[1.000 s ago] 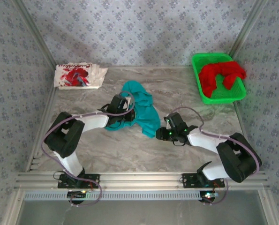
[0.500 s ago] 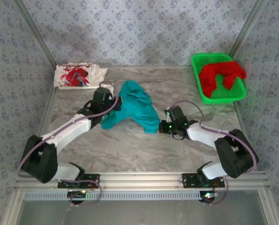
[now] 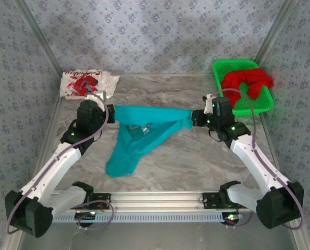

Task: Fold and stack the t-shirts

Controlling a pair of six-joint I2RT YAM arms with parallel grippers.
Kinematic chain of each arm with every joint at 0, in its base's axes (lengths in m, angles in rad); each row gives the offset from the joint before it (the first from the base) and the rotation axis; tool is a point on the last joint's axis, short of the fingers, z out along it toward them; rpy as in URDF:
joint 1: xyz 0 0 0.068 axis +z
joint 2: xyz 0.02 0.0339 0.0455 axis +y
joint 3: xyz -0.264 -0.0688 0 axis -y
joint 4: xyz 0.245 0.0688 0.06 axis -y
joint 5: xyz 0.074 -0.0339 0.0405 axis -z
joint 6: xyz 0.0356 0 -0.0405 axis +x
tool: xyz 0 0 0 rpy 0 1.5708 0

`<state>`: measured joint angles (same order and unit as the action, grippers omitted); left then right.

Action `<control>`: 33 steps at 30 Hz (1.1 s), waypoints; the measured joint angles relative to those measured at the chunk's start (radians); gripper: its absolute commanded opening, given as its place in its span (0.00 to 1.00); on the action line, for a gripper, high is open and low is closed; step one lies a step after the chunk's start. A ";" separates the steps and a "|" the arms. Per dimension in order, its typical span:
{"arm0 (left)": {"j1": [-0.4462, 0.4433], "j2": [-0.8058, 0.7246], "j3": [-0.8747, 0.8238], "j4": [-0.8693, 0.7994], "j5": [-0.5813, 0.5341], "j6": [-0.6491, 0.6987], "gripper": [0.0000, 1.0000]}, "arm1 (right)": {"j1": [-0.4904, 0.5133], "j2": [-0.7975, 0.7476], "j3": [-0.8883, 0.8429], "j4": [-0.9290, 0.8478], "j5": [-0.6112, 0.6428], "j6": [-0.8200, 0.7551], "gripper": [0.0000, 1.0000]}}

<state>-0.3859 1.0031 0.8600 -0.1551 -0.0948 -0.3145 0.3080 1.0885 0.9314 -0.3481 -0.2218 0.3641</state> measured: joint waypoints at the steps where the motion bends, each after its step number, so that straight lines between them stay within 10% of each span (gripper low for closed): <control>1: 0.000 -0.007 0.010 -0.008 0.001 0.009 0.00 | 0.000 -0.009 0.013 -0.009 0.000 -0.011 0.00; 17: 0.014 -0.054 0.010 -0.022 -0.005 0.065 0.00 | -0.026 0.018 -0.089 -0.011 0.032 -0.016 0.00; 27: -0.146 0.595 0.636 0.067 0.205 0.143 0.00 | -0.077 -0.018 -0.212 0.021 0.160 0.142 0.00; 29: -0.203 0.711 0.710 0.061 0.223 0.153 0.06 | -0.097 -0.031 -0.230 -0.029 0.208 0.196 0.20; 33: -0.225 0.731 0.576 0.080 0.243 0.121 0.57 | -0.159 -0.094 -0.253 -0.141 0.317 0.254 0.63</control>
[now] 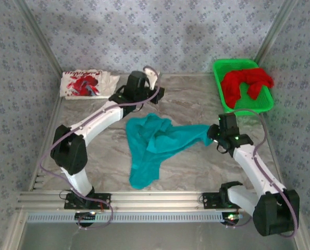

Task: Fold and stack the t-shirts

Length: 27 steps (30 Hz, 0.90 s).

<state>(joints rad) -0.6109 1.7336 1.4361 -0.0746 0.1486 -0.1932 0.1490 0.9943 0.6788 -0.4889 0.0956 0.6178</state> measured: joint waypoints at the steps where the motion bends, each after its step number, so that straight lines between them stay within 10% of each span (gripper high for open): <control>1: 0.025 -0.020 -0.058 0.008 0.002 -0.021 0.62 | -0.006 -0.017 0.000 -0.012 0.023 -0.003 0.64; 7: 0.210 -0.131 -0.261 -0.024 -0.036 -0.088 0.68 | 0.178 -0.009 0.041 0.066 -0.032 -0.096 0.65; 16: 0.083 -0.294 -0.543 -0.087 -0.105 -0.176 0.78 | 0.650 0.369 0.114 0.269 -0.212 -0.185 0.74; 27: 0.055 -0.286 -0.686 -0.023 -0.143 -0.251 0.75 | 0.680 0.594 0.208 0.356 -0.253 -0.219 0.83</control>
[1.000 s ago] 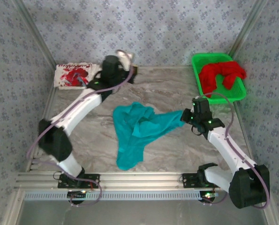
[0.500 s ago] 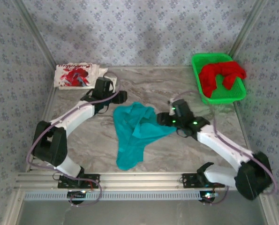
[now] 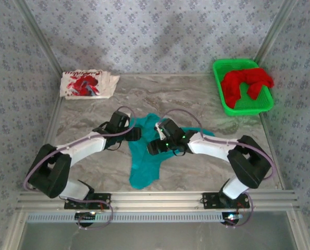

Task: Fold and stack the t-shirts

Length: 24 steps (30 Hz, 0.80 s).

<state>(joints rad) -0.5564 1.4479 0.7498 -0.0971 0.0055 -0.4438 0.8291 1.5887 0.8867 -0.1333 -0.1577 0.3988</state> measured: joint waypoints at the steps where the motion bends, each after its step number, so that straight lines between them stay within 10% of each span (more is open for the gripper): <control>1: 0.000 0.022 0.000 0.015 -0.004 0.000 0.75 | 0.000 0.010 0.005 0.012 -0.008 0.000 0.81; 3: 0.000 0.065 0.000 0.040 -0.008 -0.001 0.70 | 0.000 0.025 0.016 0.031 -0.017 0.003 0.73; 5: 0.000 0.108 0.001 0.060 -0.007 -0.006 0.60 | -0.002 0.055 0.042 0.039 -0.019 0.008 0.45; 8: 0.000 0.153 0.005 0.076 -0.018 -0.017 0.24 | -0.015 0.098 0.070 0.042 -0.014 0.028 0.11; 11: 0.005 0.169 0.014 0.061 -0.071 -0.030 0.00 | -0.044 0.098 0.069 0.025 0.005 0.042 0.03; 24: 0.135 0.057 -0.027 0.023 -0.148 -0.050 0.00 | -0.442 -0.152 0.045 -0.150 0.014 -0.002 0.04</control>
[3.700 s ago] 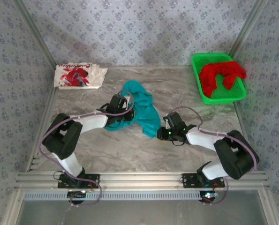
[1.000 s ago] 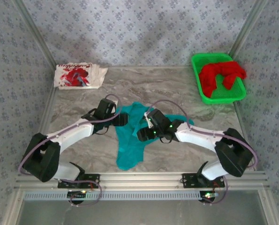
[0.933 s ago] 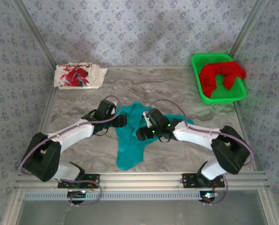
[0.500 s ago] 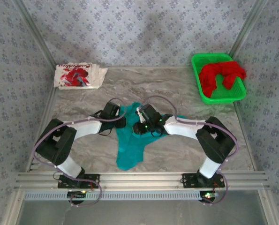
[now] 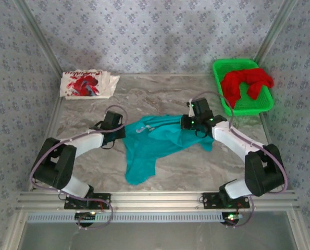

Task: Fold and stack the t-shirts

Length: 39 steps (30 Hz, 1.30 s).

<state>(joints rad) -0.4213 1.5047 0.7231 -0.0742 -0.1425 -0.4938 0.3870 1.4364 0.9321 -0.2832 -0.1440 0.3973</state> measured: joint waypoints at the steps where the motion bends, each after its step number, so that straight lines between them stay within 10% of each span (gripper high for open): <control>1: -0.003 -0.005 0.001 -0.001 0.003 0.008 0.00 | -0.025 0.010 0.004 -0.022 -0.003 -0.003 0.07; 5: -0.005 -0.010 0.008 -0.005 0.007 0.027 0.00 | -0.075 0.068 0.046 -0.104 0.006 -0.013 0.12; 7: -0.005 -0.018 0.008 -0.007 0.008 0.033 0.00 | -0.098 0.085 0.071 -0.134 0.011 -0.017 0.32; 12: 0.023 -0.039 0.008 -0.043 -0.033 0.043 0.48 | -0.182 0.092 0.140 -0.186 0.097 -0.028 0.42; 21: 0.026 -0.057 0.026 -0.084 -0.031 0.076 0.75 | -0.008 0.050 0.127 -0.116 0.068 -0.047 0.48; 29: 0.016 0.021 0.220 -0.055 0.077 0.162 0.82 | 0.338 0.205 0.094 0.085 0.059 -0.039 0.54; 34: 0.022 0.206 0.451 -0.025 0.173 0.240 0.81 | 0.365 0.369 0.121 0.135 0.072 -0.039 0.60; 39: 0.022 0.328 0.506 -0.021 0.225 0.275 0.64 | 0.362 0.444 0.180 0.173 0.088 -0.026 0.40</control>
<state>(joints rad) -0.3992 1.8324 1.2293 -0.0956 0.0822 -0.2188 0.7486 1.8809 1.1126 -0.1101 -0.0563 0.3714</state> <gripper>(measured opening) 0.671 0.499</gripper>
